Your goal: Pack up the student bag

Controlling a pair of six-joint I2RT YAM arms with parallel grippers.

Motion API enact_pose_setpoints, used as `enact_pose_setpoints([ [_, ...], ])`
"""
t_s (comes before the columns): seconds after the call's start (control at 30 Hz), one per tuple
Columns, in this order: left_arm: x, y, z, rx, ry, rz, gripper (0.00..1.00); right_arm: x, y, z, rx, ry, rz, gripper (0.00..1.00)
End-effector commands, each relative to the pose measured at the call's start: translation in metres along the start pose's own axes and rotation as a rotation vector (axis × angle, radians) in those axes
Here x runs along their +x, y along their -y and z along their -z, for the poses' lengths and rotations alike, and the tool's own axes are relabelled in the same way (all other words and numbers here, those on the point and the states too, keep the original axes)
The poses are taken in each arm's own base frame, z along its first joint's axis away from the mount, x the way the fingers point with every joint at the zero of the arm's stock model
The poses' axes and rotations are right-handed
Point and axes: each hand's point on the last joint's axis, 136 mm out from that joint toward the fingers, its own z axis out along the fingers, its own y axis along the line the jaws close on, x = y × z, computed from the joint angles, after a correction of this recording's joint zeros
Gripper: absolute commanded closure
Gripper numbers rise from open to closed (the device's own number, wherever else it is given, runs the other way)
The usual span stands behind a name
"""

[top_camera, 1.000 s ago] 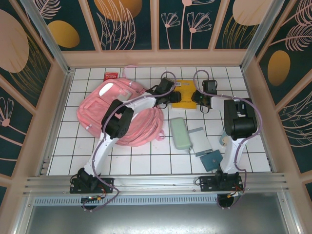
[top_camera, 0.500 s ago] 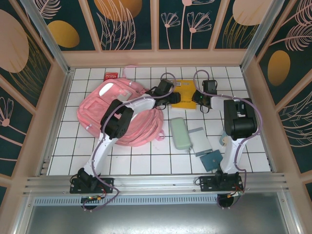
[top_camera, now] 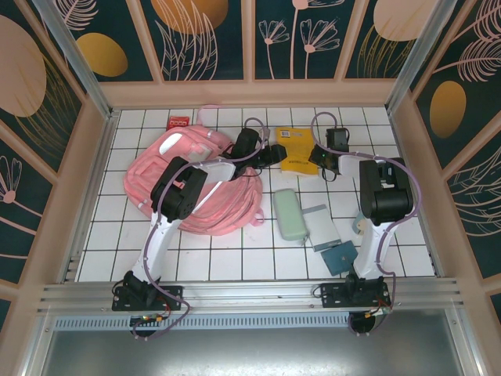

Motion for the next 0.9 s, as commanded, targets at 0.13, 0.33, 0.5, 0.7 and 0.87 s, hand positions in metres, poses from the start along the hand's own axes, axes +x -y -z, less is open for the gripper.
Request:
enact_pose_setpoints([
  [0.13,0.024,0.065,-0.005,0.236,-0.061,-0.107,0.46,0.040,-0.038,-0.003,-0.140,-0.139,0.014,0.90],
  [0.33,0.016,0.057,-0.006,0.114,-0.029,-0.234,0.45,0.038,-0.038,-0.002,-0.139,-0.138,0.014,0.89],
  [0.5,0.029,0.041,-0.021,0.006,-0.072,-0.351,0.41,0.036,-0.039,-0.001,-0.140,-0.134,0.015,0.89],
  [0.7,0.033,0.066,-0.023,0.134,-0.056,-0.267,0.45,0.037,-0.039,-0.002,-0.137,-0.136,0.010,0.88],
  [0.87,0.029,0.099,-0.019,0.291,-0.068,-0.064,0.46,0.037,-0.039,-0.001,-0.134,-0.137,0.008,0.88],
])
